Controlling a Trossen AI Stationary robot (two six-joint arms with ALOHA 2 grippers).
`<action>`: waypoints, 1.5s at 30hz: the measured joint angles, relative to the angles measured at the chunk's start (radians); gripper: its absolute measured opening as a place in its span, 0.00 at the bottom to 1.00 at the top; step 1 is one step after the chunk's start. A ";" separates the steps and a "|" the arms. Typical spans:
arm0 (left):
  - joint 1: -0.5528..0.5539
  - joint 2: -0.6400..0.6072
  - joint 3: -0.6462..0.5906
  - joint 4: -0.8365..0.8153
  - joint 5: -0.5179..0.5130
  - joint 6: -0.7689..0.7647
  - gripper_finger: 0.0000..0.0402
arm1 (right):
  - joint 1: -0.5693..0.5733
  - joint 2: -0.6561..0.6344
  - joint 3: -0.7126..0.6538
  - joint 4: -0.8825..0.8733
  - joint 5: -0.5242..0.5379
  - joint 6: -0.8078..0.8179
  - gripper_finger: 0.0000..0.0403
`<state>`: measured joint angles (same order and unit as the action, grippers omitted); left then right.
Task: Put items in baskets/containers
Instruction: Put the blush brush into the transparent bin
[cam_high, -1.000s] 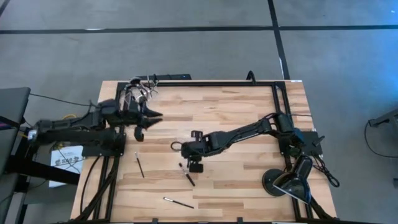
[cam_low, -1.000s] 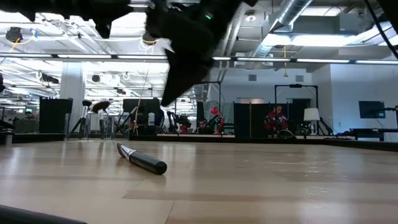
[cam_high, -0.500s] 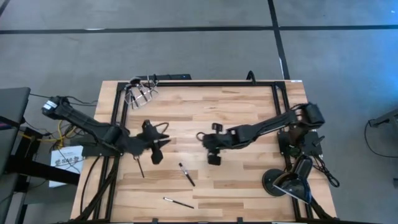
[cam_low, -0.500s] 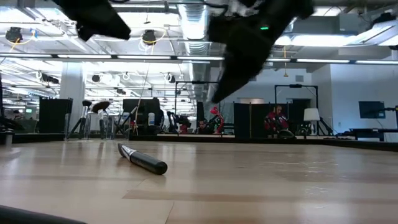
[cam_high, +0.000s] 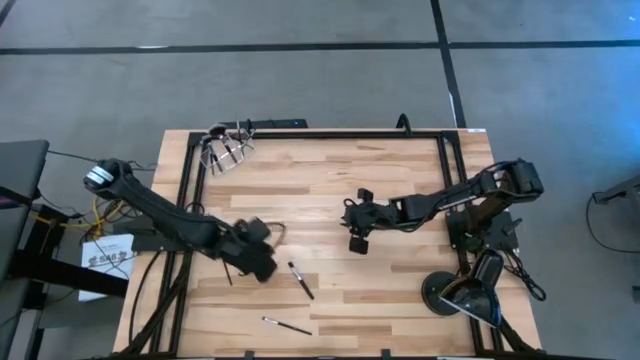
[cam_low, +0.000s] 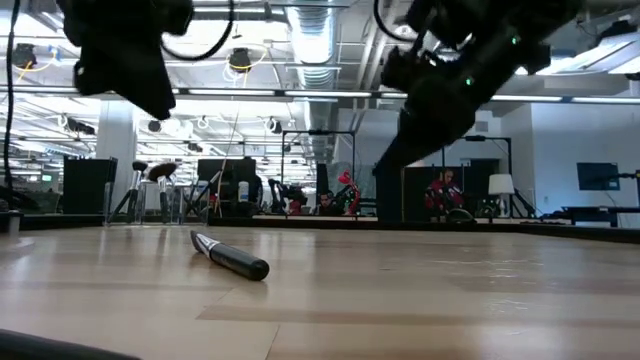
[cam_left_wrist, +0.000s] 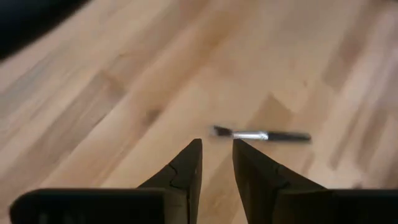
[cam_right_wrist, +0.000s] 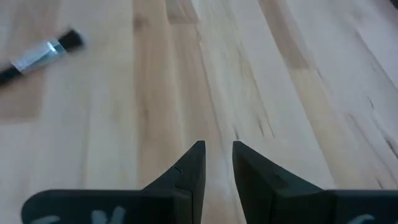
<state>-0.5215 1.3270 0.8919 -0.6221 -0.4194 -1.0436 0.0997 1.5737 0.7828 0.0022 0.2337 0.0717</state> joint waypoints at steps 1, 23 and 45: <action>-0.009 0.038 0.025 0.034 0.000 0.081 0.21 | -0.006 -0.005 -0.017 -0.006 0.001 -0.013 0.18; 0.123 0.415 0.289 -0.058 0.455 1.119 0.33 | 0.073 -0.016 -0.023 -0.105 -0.011 0.082 0.18; 0.186 0.547 0.277 0.020 0.448 1.353 0.36 | 0.275 -0.015 -0.023 -0.133 0.162 0.288 0.18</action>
<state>-0.3353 1.8741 1.1685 -0.6019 0.0290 0.3096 0.3752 1.5585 0.7601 -0.1311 0.3958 0.3595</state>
